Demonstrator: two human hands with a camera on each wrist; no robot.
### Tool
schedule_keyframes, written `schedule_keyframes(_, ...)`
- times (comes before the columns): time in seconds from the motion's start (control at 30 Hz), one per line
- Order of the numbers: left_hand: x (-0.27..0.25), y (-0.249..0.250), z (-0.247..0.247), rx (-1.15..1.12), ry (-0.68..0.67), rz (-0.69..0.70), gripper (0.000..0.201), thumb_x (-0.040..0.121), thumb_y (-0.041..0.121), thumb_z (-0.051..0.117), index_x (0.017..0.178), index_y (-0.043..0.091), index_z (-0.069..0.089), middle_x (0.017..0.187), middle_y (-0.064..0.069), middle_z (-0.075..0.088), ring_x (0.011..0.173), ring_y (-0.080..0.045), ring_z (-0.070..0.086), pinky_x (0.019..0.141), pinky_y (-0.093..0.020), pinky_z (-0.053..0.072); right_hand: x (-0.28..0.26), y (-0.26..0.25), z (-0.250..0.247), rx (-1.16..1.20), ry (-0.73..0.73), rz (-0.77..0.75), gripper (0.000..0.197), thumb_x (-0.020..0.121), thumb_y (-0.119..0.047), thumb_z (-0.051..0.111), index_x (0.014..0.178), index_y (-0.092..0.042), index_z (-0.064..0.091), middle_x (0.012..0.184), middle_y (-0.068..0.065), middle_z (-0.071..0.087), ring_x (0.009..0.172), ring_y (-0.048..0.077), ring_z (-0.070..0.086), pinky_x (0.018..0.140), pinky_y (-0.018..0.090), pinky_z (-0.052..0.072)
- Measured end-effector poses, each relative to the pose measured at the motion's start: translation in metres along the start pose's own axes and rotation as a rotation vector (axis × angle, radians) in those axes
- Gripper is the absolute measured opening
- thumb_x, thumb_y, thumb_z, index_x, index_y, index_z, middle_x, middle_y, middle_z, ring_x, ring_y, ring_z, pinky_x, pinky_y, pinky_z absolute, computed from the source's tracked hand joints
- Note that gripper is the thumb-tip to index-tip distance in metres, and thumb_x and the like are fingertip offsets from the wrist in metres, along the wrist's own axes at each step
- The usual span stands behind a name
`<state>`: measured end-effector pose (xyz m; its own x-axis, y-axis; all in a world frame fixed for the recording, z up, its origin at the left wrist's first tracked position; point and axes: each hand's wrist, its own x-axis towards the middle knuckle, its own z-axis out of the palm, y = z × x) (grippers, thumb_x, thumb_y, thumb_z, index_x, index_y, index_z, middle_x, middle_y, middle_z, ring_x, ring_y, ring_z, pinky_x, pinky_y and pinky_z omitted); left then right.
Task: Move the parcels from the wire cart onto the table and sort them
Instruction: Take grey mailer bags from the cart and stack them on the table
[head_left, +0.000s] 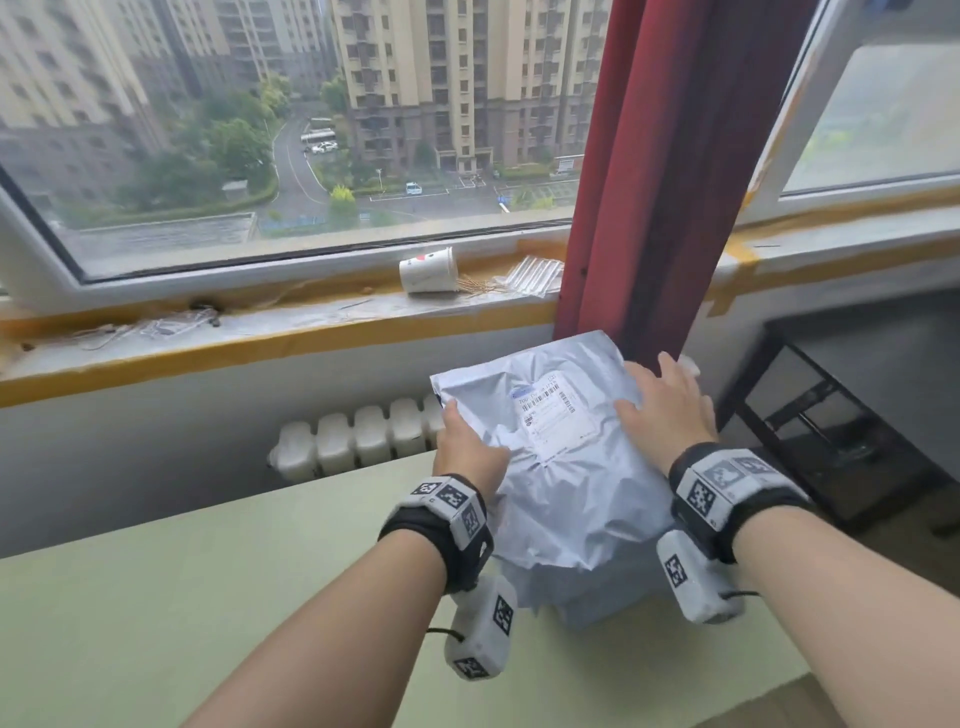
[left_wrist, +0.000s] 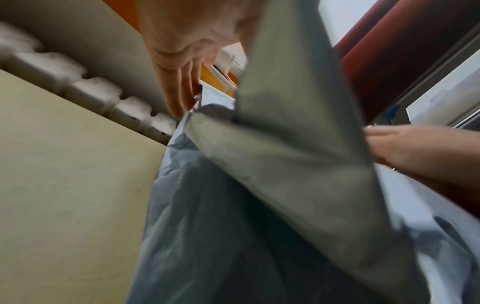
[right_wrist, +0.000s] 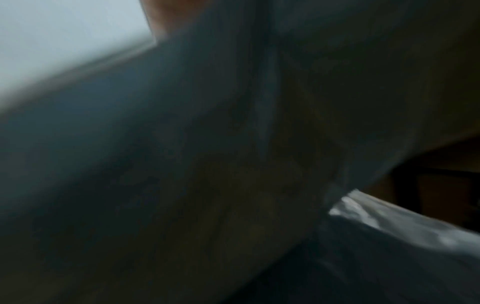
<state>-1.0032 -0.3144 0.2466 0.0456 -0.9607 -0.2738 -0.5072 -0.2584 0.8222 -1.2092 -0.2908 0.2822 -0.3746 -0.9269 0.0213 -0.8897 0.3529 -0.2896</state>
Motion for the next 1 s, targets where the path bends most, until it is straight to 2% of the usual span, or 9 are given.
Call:
schedule_keyframes(0.07, 0.005, 0.005, 0.004, 0.034, -0.006, 0.057, 0.093, 0.076, 0.022, 0.066, 0.151, 0.033, 0.011, 0.155, -0.01, 0.018, 0.14, -0.027, 0.028, 0.114, -0.037, 0.028, 0.005, -0.018, 0.007, -0.11, -0.04, -0.162, 0.055, 0.097, -0.041, 0.038, 0.149, -0.038, 0.02, 0.161, -0.001, 0.0, 0.148, 0.022, -0.004, 0.116, 0.055, 0.005)
schedule_keyframes(0.13, 0.009, 0.01, 0.009, 0.2, -0.05, 0.119, 0.094, 0.076, 0.034, 0.068, 0.147, 0.047, 0.009, 0.16, -0.005, -0.007, 0.147, -0.027, 0.004, 0.118, -0.045, 0.017, 0.009, -0.028, 0.019, -0.25, -0.137, -0.275, 0.055, 0.099, -0.043, 0.031, 0.15, -0.041, 0.011, 0.161, -0.004, -0.007, 0.148, 0.022, -0.011, 0.116, 0.058, 0.002)
schedule_keyframes(0.17, 0.011, 0.012, 0.012, 0.302, -0.088, 0.162, 0.093, 0.076, 0.042, 0.069, 0.145, 0.051, 0.008, 0.159, 0.0, -0.016, 0.148, -0.026, -0.006, 0.118, -0.051, 0.015, 0.01, -0.027, 0.027, -0.303, -0.196, -0.291, 0.054, 0.1, -0.042, 0.027, 0.15, -0.042, 0.008, 0.161, -0.003, -0.009, 0.148, 0.023, -0.012, 0.116, 0.059, 0.002)
schedule_keyframes(0.23, 0.016, 0.011, 0.018, 0.47, -0.202, 0.239, 0.095, 0.072, 0.056, 0.069, 0.144, 0.055, 0.007, 0.157, 0.006, -0.024, 0.147, -0.027, -0.017, 0.115, -0.06, 0.013, 0.013, -0.017, 0.039, -0.353, -0.298, -0.263, 0.053, 0.101, -0.039, 0.022, 0.15, -0.044, 0.002, 0.161, -0.003, -0.011, 0.148, 0.023, -0.013, 0.115, 0.061, 0.002)
schedule_keyframes(0.3, 0.021, 0.005, 0.027, 0.561, -0.312, 0.234, 0.103, 0.068, 0.062, 0.071, 0.145, 0.053, 0.004, 0.156, 0.007, -0.027, 0.145, -0.027, -0.021, 0.112, -0.067, 0.011, 0.017, -0.002, 0.047, -0.33, -0.358, -0.24, 0.054, 0.101, -0.041, 0.021, 0.149, -0.046, -0.002, 0.161, -0.004, -0.013, 0.148, 0.023, -0.014, 0.115, 0.06, 0.001)
schedule_keyframes(0.4, 0.025, -0.007, 0.041, 0.582, -0.355, 0.197, 0.111, 0.063, 0.068, 0.071, 0.146, 0.052, 0.0, 0.157, 0.004, -0.025, 0.145, -0.027, -0.02, 0.11, -0.069, 0.011, 0.019, 0.016, 0.056, -0.276, -0.402, -0.233, 0.055, 0.098, -0.05, 0.018, 0.148, -0.049, -0.006, 0.16, -0.006, -0.015, 0.147, 0.022, -0.016, 0.116, 0.058, 0.001)
schedule_keyframes(0.53, 0.033, -0.013, 0.055, 0.59, -0.371, 0.214, 0.115, 0.062, 0.071, 0.07, 0.147, 0.049, -0.005, 0.158, -0.001, -0.021, 0.145, -0.032, -0.019, 0.116, -0.06, 0.007, 0.024, 0.03, 0.069, -0.242, -0.424, -0.213, 0.057, 0.096, -0.057, 0.016, 0.148, -0.048, -0.008, 0.16, -0.008, -0.016, 0.147, 0.022, -0.018, 0.116, 0.057, 0.001)
schedule_keyframes(0.67, 0.048, -0.021, 0.069, 0.639, -0.364, 0.247, 0.12, 0.061, 0.077, 0.065, 0.149, 0.04, -0.007, 0.157, -0.01, -0.022, 0.143, -0.032, -0.025, 0.119, -0.049, -0.007, 0.031, 0.035, 0.077, -0.225, -0.397, -0.232, 0.058, 0.096, -0.056, 0.018, 0.148, -0.047, -0.007, 0.16, -0.011, -0.013, 0.147, 0.022, -0.018, 0.116, 0.058, 0.004)
schedule_keyframes(1.0, 0.061, -0.041, 0.081, 0.656, -0.351, 0.259, 0.123, 0.057, 0.078, 0.066, 0.15, 0.035, -0.001, 0.159, -0.008, -0.013, 0.145, -0.032, -0.02, 0.118, -0.05, -0.009, 0.033, 0.036, 0.099, -0.183, -0.36, -0.221, 0.063, 0.094, -0.059, 0.024, 0.147, -0.048, -0.007, 0.159, -0.014, -0.015, 0.147, 0.022, -0.015, 0.116, 0.058, 0.004)
